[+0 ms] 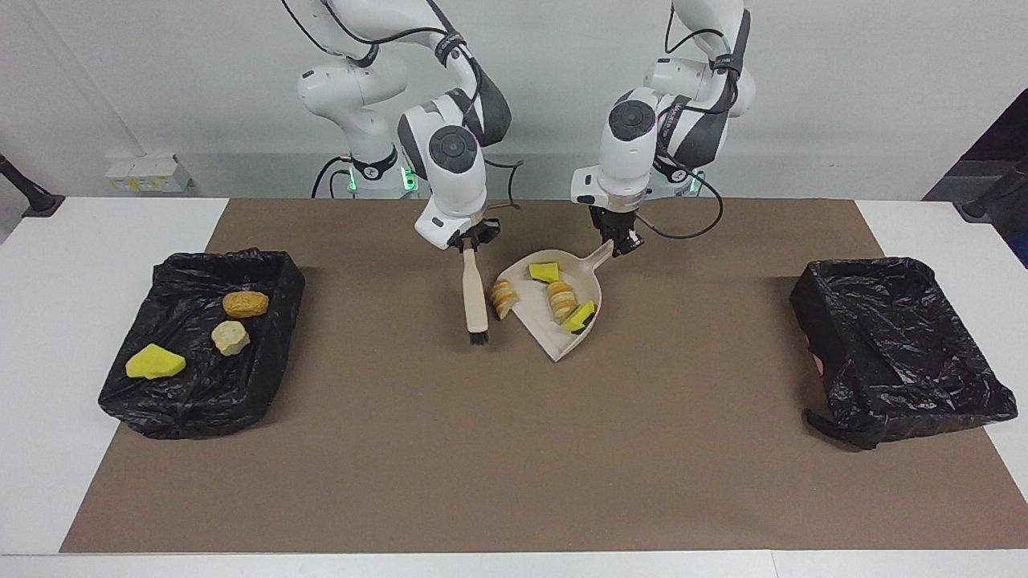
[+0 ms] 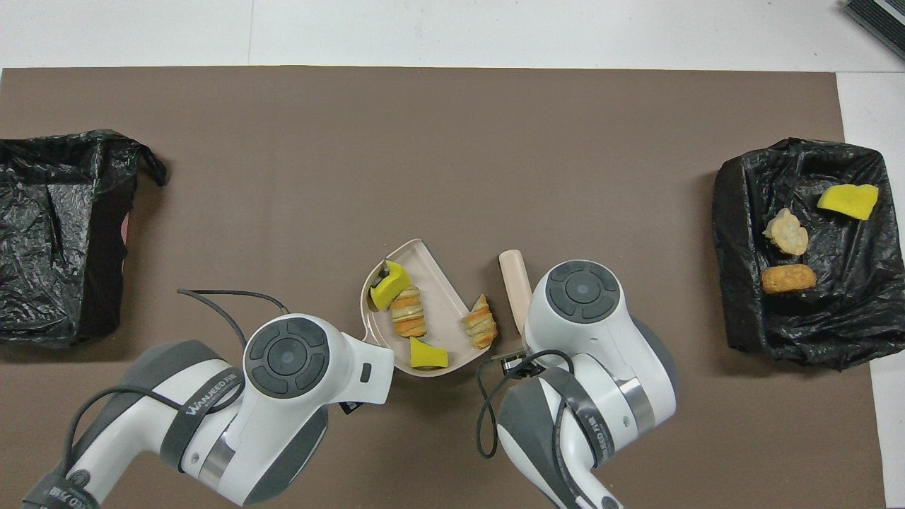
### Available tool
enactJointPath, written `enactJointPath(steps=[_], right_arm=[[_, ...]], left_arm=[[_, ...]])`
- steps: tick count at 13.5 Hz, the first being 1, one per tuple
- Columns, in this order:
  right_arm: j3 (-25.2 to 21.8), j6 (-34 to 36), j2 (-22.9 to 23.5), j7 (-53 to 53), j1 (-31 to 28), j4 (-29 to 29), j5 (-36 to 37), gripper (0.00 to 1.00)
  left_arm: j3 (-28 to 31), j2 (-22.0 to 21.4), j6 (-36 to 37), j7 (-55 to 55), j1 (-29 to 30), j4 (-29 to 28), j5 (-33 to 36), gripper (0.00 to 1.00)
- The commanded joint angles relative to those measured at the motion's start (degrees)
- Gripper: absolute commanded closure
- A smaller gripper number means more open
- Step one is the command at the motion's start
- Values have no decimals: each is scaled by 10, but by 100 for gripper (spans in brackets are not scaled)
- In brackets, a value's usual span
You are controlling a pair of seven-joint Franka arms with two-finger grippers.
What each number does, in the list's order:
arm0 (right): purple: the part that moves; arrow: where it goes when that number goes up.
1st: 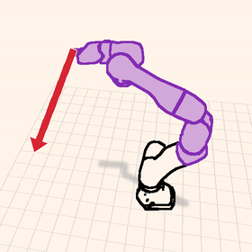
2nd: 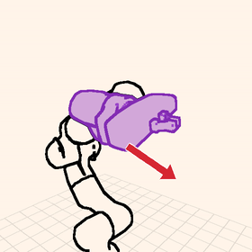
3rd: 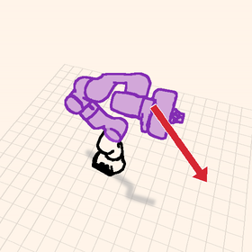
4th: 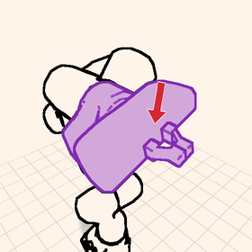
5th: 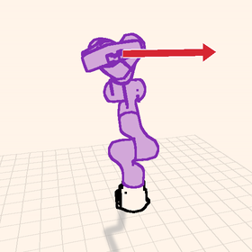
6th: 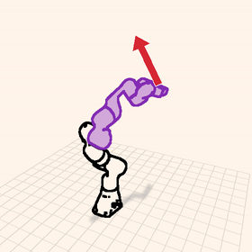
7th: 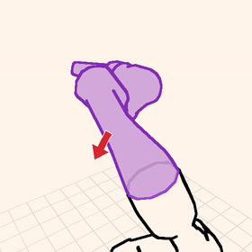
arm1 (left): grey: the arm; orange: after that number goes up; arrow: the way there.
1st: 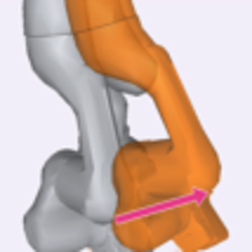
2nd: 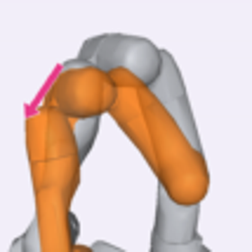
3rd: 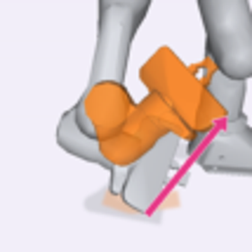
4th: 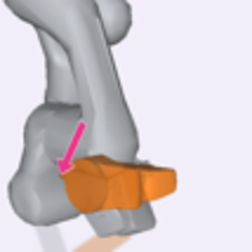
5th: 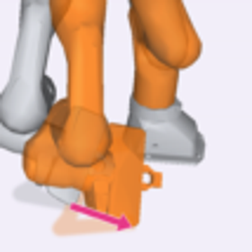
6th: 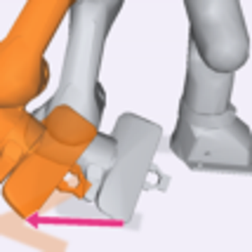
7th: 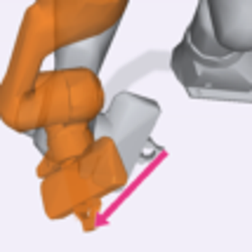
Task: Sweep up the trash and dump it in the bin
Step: 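Sweep the remaining bread and sponge into the dustpan with the right gripper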
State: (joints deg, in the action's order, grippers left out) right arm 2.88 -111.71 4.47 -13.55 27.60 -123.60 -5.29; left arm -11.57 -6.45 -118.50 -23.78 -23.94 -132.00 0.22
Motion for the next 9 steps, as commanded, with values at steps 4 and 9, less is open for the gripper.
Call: enactJointPath(steps=[4, 9], right_arm=[[14, -8, 3, 100, 48, 27, -33, 100], [11, -17, 24, 127, -2, 52, -68, 100]], left_arm=[[6, -14, -15, 6, -3, -15, -7, 100], [7, -10, -25, 44, 4, -10, -7, 100]])
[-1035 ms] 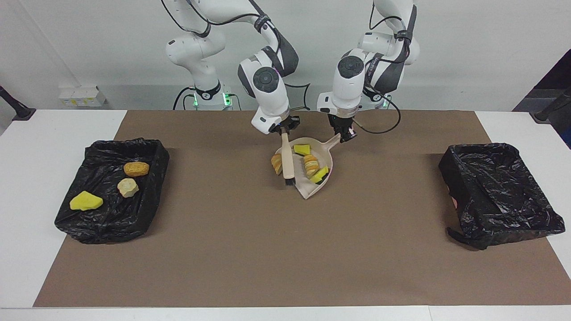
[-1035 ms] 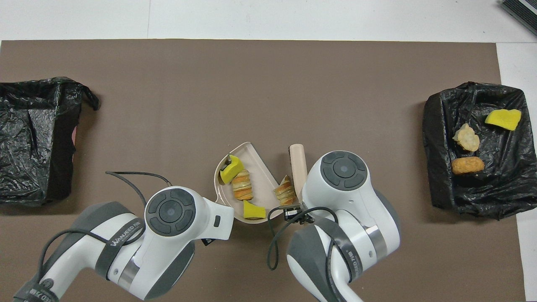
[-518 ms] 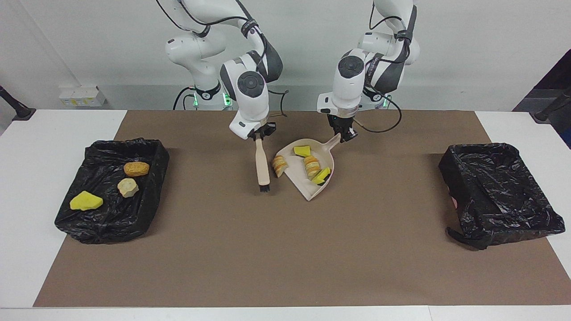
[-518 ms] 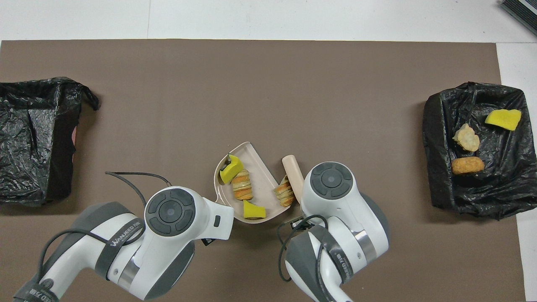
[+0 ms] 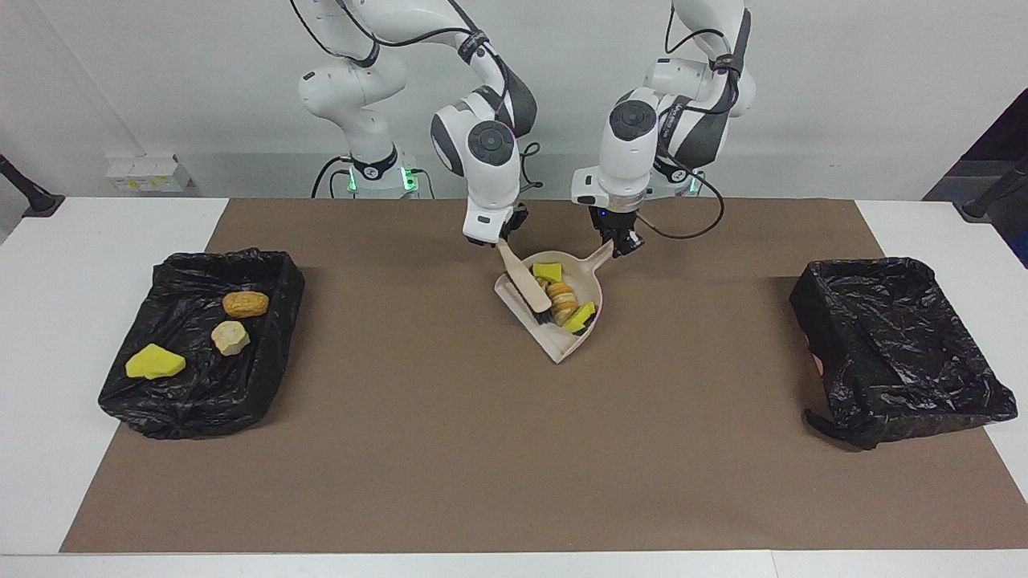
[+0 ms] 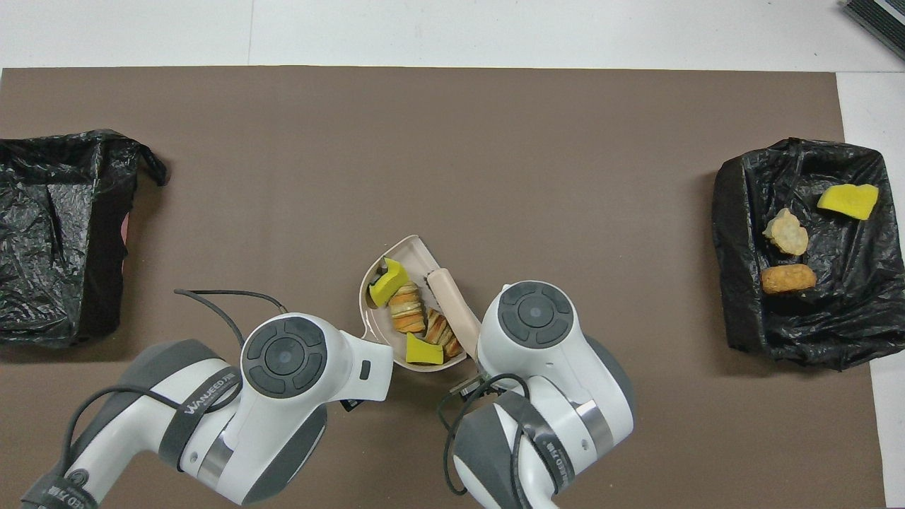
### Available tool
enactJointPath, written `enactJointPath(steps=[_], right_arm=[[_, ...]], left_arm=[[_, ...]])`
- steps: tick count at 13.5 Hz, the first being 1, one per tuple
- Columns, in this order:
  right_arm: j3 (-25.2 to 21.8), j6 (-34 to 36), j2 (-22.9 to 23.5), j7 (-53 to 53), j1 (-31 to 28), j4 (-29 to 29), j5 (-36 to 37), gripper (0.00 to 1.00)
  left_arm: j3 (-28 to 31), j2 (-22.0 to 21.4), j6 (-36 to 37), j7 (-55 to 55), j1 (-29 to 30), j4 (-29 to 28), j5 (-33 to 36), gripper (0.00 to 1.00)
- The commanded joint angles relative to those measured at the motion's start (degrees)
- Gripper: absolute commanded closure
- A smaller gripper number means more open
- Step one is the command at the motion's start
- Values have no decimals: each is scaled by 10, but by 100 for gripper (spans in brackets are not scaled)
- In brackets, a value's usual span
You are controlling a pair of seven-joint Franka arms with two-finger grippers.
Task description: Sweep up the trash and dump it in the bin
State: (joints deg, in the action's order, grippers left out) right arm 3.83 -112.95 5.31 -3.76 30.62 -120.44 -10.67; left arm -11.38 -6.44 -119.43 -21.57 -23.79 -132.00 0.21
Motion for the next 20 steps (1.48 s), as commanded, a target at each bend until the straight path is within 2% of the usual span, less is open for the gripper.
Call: enactJointPath(steps=[1, 4, 6, 10, 14, 16, 20], right_arm=[[0, 9, 20, 29, -50, 39, -10, 100], [-3, 47, 16, 18, -66, 56, 34, 100], [2, 60, 4, -68, -51, 54, 57, 100], [5, 48, -23, -224, 11, 29, 45, 100], [8, -8, -7, -363, 114, 12, 43, 100], [7, -36, 2, -403, 144, 4, 8, 100], [8, -52, 4, -414, 167, -30, -21, 100]], left_arm=[[5, -10, -18, 25, 5, -10, -7, 100], [6, -17, -21, 38, 8, -9, -7, 100], [7, -32, -13, 71, 37, 4, -7, 100], [12, -68, 20, 104, 59, 23, -10, 100], [17, -73, 167, 113, 135, 120, -13, 100], [28, -72, 202, 107, 173, 158, -23, 100], [115, -61, 339, -46, 219, 268, -23, 100]])
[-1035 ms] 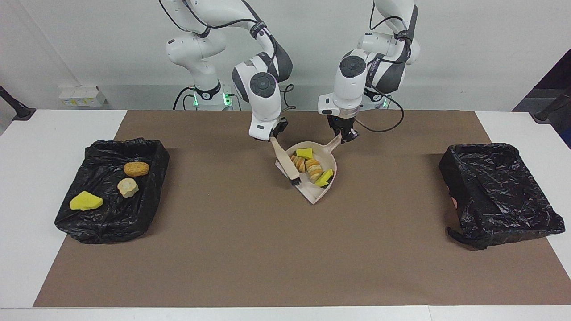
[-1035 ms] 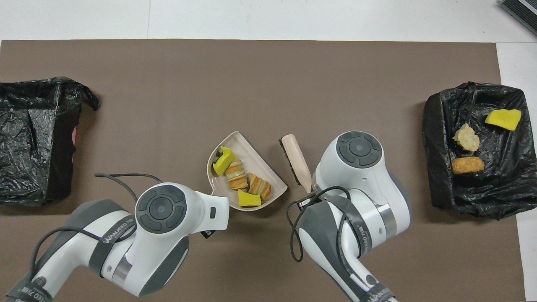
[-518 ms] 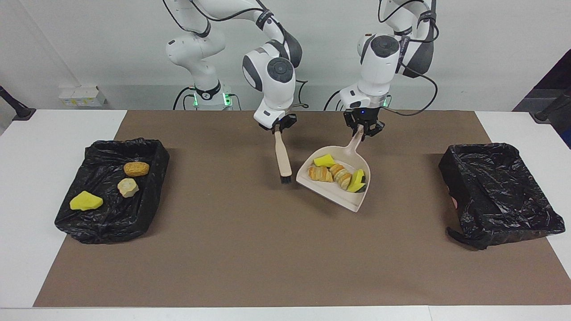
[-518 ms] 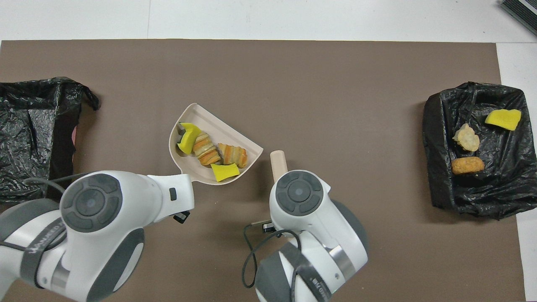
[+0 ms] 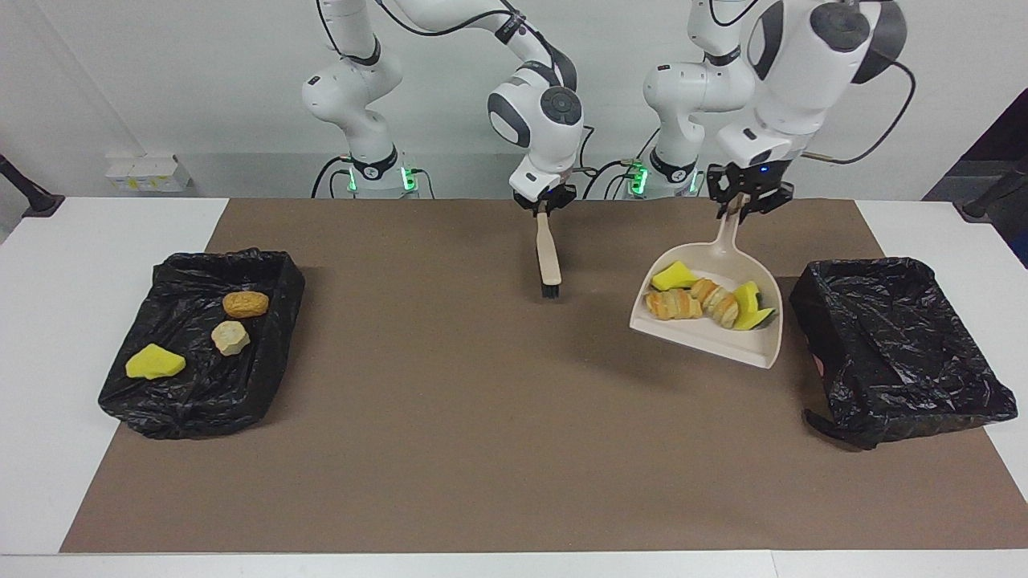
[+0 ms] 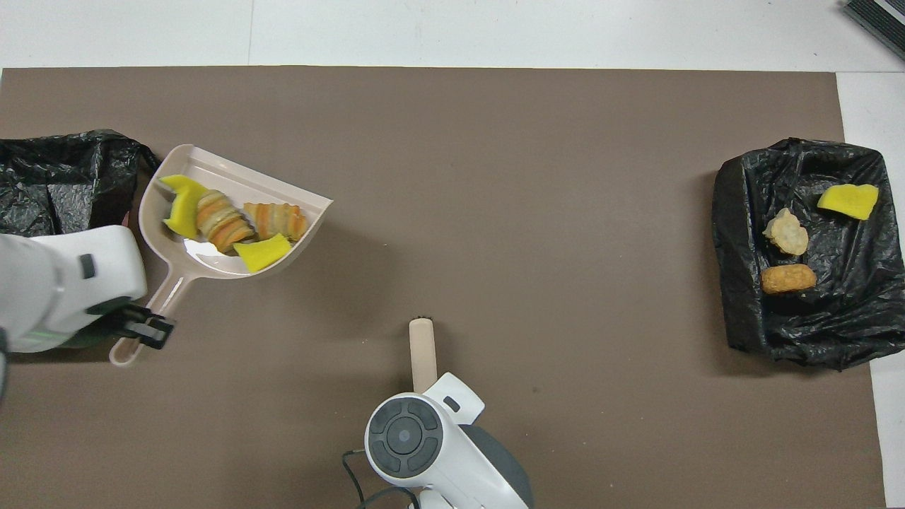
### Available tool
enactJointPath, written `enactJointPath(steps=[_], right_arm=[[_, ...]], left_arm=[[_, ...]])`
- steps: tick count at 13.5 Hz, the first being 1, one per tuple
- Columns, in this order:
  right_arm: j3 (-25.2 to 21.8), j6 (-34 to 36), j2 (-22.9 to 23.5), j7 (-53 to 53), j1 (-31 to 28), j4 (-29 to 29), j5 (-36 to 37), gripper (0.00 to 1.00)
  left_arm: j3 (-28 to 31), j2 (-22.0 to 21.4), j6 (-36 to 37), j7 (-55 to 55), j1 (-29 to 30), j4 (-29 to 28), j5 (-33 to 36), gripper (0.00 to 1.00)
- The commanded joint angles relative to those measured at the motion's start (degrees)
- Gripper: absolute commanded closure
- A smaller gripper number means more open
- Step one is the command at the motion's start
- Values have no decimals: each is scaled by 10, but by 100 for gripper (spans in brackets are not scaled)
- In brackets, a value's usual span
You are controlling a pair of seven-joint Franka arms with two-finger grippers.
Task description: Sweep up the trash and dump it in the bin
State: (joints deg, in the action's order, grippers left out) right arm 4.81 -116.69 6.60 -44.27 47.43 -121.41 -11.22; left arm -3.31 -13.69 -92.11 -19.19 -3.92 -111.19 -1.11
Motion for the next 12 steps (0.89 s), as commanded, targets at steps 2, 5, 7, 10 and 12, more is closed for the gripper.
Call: enactJointPath(steps=[2, 5, 7, 10, 12], right_arm=[[-2, -9, -8, -9, -1, -18, -17, 68], [-4, 14, -8, -8, -8, 12, -7, 0], [-11, 75, -15, -1, -29, 52, -4, 0], [-10, 206, -35, 68, -87, 134, 62, 0], [-11, 277, -44, 147, -137, 182, 71, 0]], left_arm=[[95, 23, 76, -153, 39, 90, 0, 100], [142, 31, 63, -307, 75, 104, 133, 100], [142, 72, -15, -458, 165, 107, 181, 100], [142, 141, -147, -560, 217, 140, 247, 100], [141, 163, -160, -559, 209, 163, 280, 100]])
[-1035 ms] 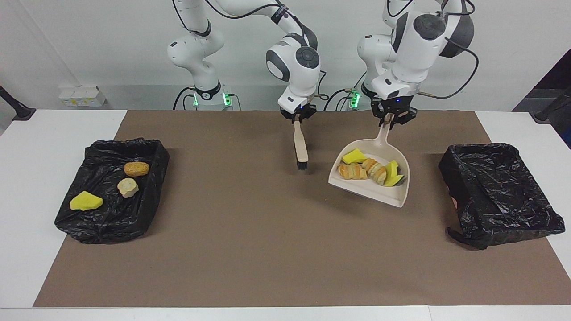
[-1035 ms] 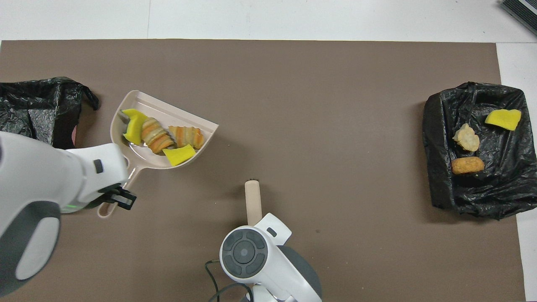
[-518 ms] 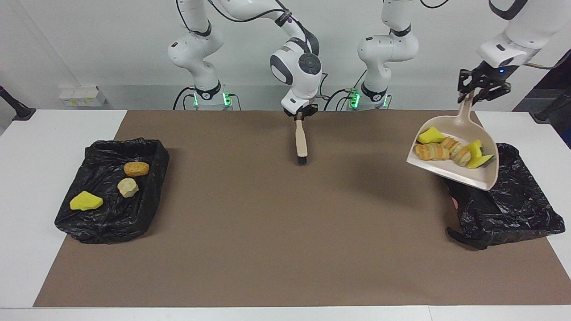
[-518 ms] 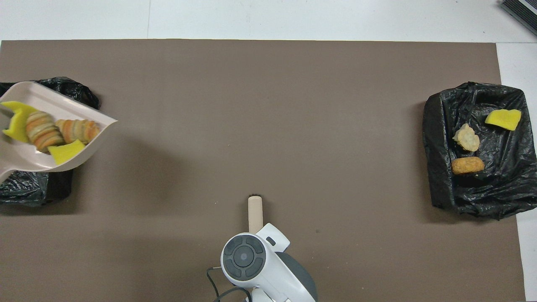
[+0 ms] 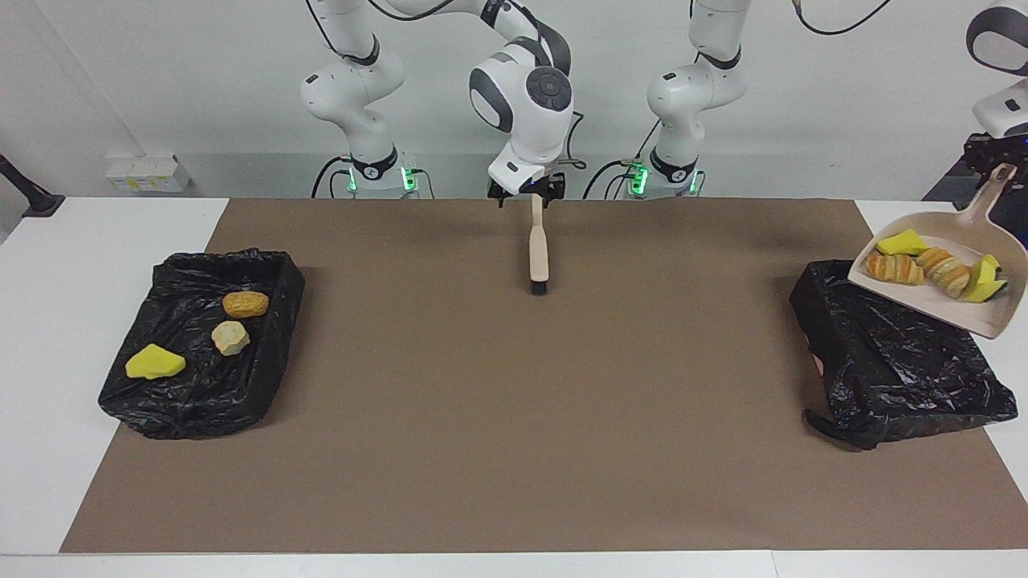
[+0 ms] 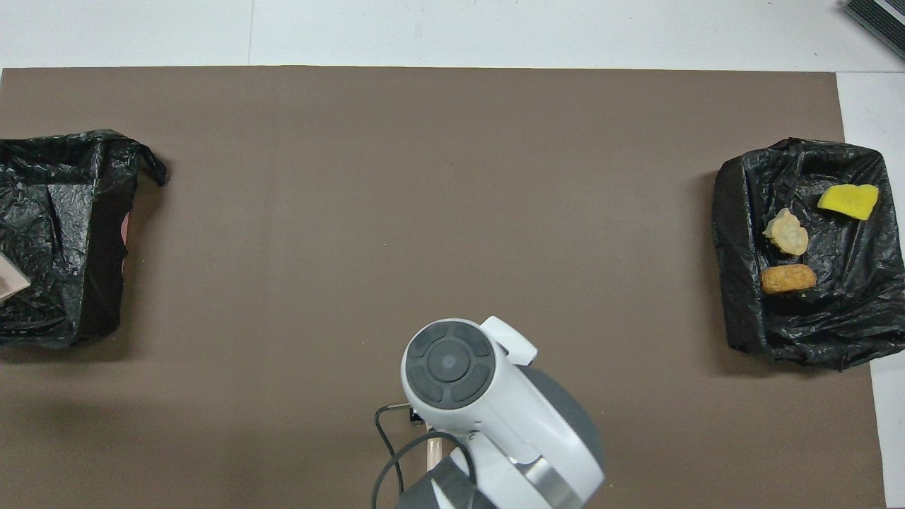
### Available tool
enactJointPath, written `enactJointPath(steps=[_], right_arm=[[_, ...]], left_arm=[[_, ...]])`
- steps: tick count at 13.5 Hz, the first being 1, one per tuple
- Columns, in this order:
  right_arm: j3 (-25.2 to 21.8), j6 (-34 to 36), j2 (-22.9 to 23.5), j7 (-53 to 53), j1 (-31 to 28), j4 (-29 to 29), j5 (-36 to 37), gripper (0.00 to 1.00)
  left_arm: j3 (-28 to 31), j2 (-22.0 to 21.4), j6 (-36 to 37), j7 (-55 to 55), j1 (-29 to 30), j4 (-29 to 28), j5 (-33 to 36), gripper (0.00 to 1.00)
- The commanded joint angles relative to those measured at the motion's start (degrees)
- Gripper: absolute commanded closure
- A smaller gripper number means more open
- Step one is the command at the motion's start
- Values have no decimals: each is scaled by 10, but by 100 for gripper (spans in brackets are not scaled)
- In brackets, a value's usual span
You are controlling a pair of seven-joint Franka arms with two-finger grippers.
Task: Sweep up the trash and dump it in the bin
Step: 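Tip the dustpan into the black bag with the left gripper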
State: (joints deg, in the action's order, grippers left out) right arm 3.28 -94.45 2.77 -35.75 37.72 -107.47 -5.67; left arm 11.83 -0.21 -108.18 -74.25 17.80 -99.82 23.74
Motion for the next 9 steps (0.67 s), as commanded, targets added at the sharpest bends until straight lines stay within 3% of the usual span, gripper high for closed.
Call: enactJointPath(steps=[1, 4, 9], right_arm=[[3, 74, -7, 97, -65, 61, 30, 0], [3, 81, -15, 217, -164, 97, 37, 0], [-11, 70, -16, 331, -290, 118, 38, 0]], left_arm=[[-13, 33, -4, -8, -17, 48, 63, 100], [-15, 46, -26, -5, -82, 42, 221, 100], [-18, 75, -8, -14, -126, 57, 367, 100]])
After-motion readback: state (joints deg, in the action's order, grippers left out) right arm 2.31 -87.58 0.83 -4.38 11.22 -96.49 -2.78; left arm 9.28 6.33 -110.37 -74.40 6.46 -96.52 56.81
